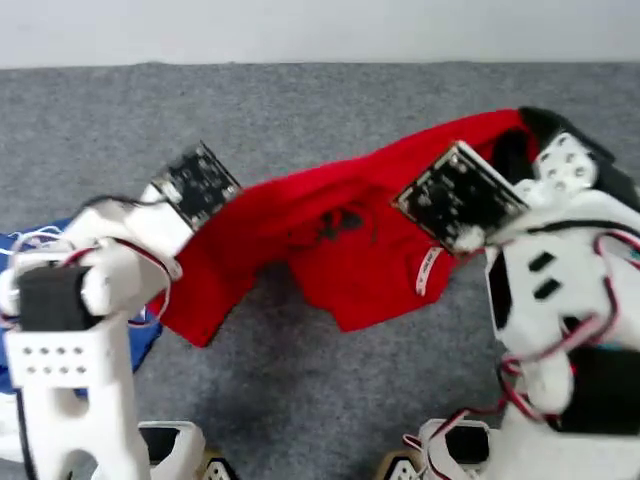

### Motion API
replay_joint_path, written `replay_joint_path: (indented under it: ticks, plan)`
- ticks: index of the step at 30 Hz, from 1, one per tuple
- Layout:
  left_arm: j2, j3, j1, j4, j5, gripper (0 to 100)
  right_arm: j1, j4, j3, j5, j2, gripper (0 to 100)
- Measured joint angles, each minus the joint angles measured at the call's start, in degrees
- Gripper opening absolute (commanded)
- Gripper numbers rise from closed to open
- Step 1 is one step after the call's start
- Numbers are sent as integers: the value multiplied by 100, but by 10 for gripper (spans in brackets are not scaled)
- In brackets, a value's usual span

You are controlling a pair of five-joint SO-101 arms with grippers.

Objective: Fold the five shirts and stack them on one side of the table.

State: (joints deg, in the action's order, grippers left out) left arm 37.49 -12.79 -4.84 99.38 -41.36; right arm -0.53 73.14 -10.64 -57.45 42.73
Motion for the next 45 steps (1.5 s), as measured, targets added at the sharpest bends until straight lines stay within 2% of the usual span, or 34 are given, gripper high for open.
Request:
replay_joint_path:
  ticks: [4,9,15,23,27,41,45]
  plan:
    - [0,-1336,167,-26,-158,14,-26,0,835,0,-18,10]
    - [0,-2901,703,-53,-316,14,-176,-70,1996,0,-18,10]
    - [-70,-3763,923,-554,-325,14,-176,-431,3059,0,-26,10]
    - [-1714,-3657,932,-1116,-325,21,-220,-747,3358,202,-35,10]
    - [-2277,-3297,932,-1116,-325,83,-237,-782,3358,229,-35,10]
    - [-2391,-2576,932,-1073,-202,95,-229,-800,3358,229,-35,10]
    - [-2391,-2435,747,-1073,-202,93,-229,-800,3358,229,-35,10]
